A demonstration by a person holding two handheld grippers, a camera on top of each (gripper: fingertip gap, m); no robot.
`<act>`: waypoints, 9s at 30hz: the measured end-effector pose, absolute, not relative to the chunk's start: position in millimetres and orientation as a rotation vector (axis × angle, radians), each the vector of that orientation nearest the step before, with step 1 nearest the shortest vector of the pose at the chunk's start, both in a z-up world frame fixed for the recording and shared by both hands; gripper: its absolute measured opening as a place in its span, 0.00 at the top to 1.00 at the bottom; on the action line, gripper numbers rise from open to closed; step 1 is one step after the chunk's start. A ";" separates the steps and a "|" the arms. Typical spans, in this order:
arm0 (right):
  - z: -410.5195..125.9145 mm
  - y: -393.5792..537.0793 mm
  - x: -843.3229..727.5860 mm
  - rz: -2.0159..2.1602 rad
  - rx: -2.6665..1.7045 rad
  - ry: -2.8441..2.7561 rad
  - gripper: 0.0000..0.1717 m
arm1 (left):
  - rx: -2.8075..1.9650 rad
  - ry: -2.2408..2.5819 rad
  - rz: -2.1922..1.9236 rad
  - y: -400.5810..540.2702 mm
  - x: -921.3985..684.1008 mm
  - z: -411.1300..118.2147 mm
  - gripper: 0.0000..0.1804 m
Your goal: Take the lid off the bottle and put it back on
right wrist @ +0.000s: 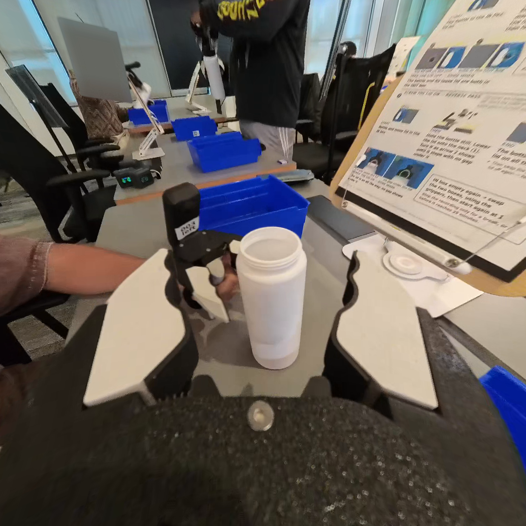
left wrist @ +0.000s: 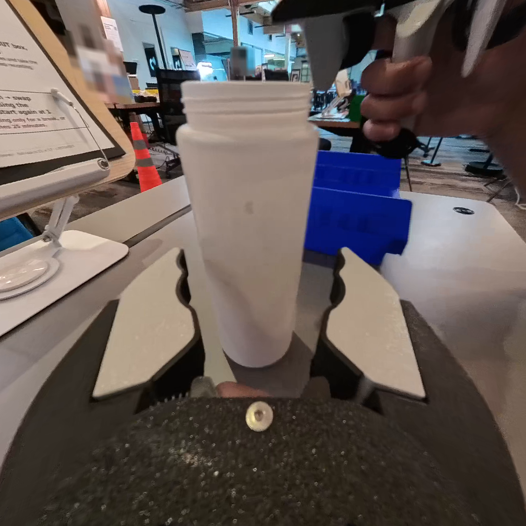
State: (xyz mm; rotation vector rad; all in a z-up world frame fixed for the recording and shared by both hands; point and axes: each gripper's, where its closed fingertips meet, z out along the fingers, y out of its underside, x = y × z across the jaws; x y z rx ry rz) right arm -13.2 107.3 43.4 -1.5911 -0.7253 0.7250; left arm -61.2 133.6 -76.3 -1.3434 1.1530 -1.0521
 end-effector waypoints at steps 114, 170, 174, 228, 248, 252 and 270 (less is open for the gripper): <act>-39.7 52.6 219.2 -0.051 -2.589 -0.066 0.50 | -1.673 1.036 -1.213 -41.5 -162.3 -106.8 0.65; -84.8 -45.8 146.1 -0.274 -1.694 0.031 0.60 | -1.625 0.222 -0.594 98.9 -352.4 -64.5 0.66; -93.8 -43.1 152.1 -0.048 -1.699 0.144 0.58 | -1.613 0.211 -0.574 98.6 -357.9 -63.9 0.68; -87.8 -11.5 87.9 0.047 -1.703 0.440 0.98 | -1.830 0.478 -0.308 52.2 -104.9 -74.9 0.99; -98.6 2.1 -22.3 0.148 -1.703 -0.109 0.70 | -1.700 0.416 -0.491 85.3 -282.0 -42.5 0.64; -67.1 -11.6 -20.4 0.195 -1.536 -0.140 0.71 | -1.737 0.275 -0.095 137.2 -409.2 -33.9 0.67; -98.1 -74.9 -247.6 0.163 -1.389 -0.875 0.75 | -1.992 0.197 -0.334 217.5 -479.0 -117.3 0.98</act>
